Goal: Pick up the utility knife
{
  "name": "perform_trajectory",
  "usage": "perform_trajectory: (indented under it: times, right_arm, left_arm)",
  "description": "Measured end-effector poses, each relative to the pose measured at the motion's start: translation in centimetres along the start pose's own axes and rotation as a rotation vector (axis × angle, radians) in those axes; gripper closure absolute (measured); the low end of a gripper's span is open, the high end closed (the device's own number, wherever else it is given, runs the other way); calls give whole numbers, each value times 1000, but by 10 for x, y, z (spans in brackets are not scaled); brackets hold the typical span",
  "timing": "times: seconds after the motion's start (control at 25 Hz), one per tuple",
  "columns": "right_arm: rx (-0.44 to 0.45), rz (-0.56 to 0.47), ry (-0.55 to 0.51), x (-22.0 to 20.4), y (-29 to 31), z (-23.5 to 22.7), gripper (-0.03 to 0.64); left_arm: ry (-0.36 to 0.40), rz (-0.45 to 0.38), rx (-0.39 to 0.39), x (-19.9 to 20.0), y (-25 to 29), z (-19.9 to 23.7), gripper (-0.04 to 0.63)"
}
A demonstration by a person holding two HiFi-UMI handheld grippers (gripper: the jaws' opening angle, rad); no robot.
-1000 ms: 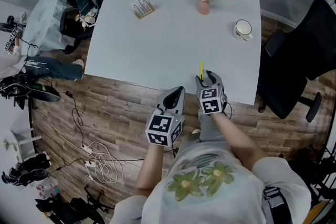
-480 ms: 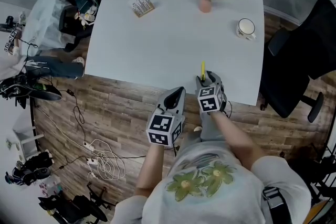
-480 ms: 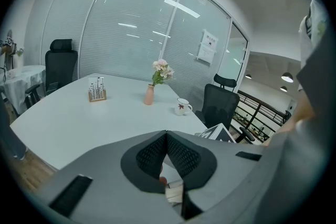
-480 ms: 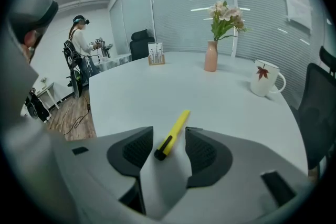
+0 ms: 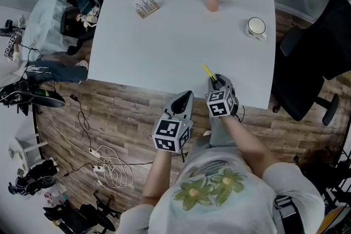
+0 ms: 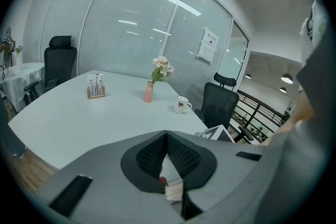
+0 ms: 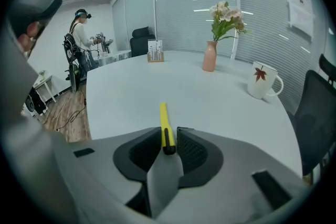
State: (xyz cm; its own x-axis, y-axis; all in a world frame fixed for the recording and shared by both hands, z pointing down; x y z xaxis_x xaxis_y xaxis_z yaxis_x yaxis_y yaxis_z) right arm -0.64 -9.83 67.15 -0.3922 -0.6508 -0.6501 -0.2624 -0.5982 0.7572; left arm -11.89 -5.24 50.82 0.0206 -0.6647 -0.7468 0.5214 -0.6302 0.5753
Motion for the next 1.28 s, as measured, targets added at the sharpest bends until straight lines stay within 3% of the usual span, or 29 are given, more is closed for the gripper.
perform_trajectory:
  times: [0.24, 1.28]
  right_arm:
    - [3, 1, -40, -1, -1, -3, 548]
    - [116, 23, -148, 3, 0, -12, 549]
  left_arm:
    - [1, -1, -6, 2, 3, -2, 594]
    - [-6, -17, 17, 11, 14, 1, 594]
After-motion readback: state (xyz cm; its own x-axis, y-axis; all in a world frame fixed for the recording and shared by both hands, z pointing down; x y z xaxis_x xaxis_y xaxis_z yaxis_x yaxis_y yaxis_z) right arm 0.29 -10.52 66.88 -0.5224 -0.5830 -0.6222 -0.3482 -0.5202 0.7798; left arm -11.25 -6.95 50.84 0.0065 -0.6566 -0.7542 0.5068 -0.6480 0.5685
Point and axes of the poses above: the fingertips, and each gripper's own axes: y forward along the fingers, z to its left, x out of its top, the point moved 4 cm from there along -y, backward along the fingers, and after that the axes turned 5 degrees about -y, right-handed, at the moved point
